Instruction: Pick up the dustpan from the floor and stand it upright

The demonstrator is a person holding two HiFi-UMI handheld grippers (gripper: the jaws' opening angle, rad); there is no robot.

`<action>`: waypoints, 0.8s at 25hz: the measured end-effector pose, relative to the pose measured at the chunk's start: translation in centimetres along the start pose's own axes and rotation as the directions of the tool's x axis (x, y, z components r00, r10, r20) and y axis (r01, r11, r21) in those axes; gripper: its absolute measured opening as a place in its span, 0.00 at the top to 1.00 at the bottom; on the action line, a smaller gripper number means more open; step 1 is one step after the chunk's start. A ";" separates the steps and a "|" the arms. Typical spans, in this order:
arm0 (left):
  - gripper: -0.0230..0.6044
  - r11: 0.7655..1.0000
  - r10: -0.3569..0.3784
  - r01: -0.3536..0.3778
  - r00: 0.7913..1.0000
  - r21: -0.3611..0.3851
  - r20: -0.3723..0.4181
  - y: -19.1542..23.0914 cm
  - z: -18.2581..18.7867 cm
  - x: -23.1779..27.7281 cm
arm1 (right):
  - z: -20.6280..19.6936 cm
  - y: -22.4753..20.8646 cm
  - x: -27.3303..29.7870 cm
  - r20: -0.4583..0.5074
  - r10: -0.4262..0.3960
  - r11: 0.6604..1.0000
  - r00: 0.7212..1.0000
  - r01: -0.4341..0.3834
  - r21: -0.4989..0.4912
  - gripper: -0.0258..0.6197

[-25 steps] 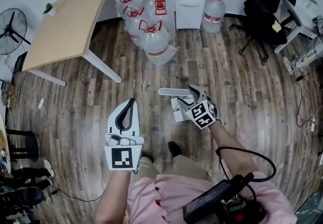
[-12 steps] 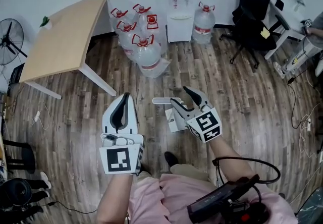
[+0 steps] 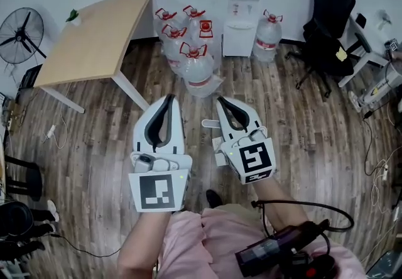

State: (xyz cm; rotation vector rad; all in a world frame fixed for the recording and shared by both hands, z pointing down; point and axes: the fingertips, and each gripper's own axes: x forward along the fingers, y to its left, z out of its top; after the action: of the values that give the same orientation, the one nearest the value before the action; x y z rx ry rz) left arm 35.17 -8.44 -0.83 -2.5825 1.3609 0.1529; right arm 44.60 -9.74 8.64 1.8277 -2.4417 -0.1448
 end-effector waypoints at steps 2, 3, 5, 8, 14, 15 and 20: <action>0.94 1.000 -0.001 0.001 1.000 0.013 0.004 -0.1 0.2 -0.2 | 0.5 0.3 -0.1 0.010 0.004 1.000 1.000 -0.004 0.000 0.96; 0.94 1.000 -0.002 0.002 1.000 0.015 0.004 -0.2 0.3 -0.3 | 0.7 0.4 -0.3 0.013 0.005 1.000 1.000 -0.005 -0.002 0.96; 0.94 1.000 -0.003 0.003 1.000 0.007 0.006 -0.2 0.4 -0.3 | 1.0 0.6 -0.4 0.026 0.009 1.000 1.000 -0.009 -0.005 0.96; 0.94 1.000 -0.001 0.001 1.000 -0.007 0.013 -0.3 0.8 -0.5 | 1.6 0.9 -0.5 0.031 0.013 1.000 0.999 -0.013 -0.011 0.96; 0.94 1.000 -0.001 0.001 1.000 -0.001 0.020 -0.9 1.4 -1.3 | 2.2 1.0 -1.3 0.058 0.020 1.000 0.998 -0.020 -0.002 0.96; 0.94 1.000 0.000 0.000 1.000 -0.002 0.015 -0.9 1.4 -1.4 | 2.3 1.1 -1.4 0.061 0.025 1.000 0.998 -0.025 -0.001 0.96; 0.94 1.000 0.015 -0.015 1.000 -0.007 0.009 -0.2 1.2 -1.7 | 2.8 1.7 -1.3 0.075 0.044 0.999 0.996 -0.044 -0.006 0.96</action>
State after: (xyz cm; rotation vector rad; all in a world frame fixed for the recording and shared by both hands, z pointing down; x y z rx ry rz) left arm 34.40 -6.61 -1.67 -2.5743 1.3791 0.1714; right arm 42.95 -7.98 6.08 1.7968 -2.5273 -0.2194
